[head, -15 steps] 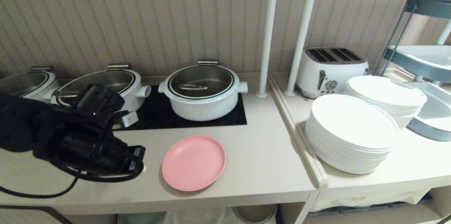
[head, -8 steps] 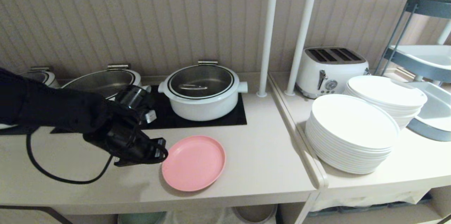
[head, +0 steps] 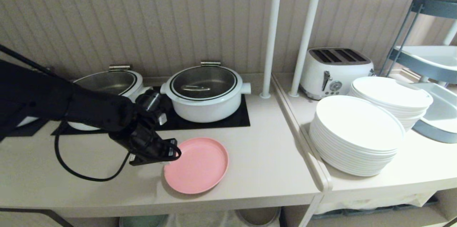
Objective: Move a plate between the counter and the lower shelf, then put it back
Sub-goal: Pick up the plate
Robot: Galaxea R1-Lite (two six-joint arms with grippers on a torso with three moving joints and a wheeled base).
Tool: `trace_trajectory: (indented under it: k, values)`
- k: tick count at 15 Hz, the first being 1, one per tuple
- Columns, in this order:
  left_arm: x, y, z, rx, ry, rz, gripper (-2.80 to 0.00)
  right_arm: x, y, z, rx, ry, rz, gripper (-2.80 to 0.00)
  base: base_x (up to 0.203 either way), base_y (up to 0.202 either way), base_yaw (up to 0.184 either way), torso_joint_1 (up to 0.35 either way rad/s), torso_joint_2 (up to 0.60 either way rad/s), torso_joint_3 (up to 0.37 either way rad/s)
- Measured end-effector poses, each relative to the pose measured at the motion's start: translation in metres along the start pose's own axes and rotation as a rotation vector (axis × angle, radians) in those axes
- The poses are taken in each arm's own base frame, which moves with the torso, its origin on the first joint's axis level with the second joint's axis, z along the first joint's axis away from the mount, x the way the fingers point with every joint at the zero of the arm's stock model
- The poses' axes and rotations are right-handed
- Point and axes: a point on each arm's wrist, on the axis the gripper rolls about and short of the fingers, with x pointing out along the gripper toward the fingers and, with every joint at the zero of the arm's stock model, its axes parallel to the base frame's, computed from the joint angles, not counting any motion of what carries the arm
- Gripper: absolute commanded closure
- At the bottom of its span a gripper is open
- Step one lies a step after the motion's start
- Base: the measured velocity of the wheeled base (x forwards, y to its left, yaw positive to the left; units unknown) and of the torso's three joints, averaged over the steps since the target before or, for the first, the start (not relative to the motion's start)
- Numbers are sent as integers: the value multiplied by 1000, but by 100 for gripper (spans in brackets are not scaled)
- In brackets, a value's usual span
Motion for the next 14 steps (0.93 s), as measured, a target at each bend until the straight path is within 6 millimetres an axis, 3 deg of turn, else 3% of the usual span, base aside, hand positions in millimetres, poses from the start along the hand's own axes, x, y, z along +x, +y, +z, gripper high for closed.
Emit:
trace_trajectory:
  k: [3,4,14]
  values:
    - [8,-2,5,3,-16,9,0,0,0,0,0,0,0,0,0,0,0,0,0,0]
    - [10,-2,5,4,-13,13,-280,0,0,0,1,0,0,0,0,0,0,0,0,0]
    - [17,-4,16,7,-26,13,-280,0,0,0,0,0,0,0,0,0,0,0,0,0]
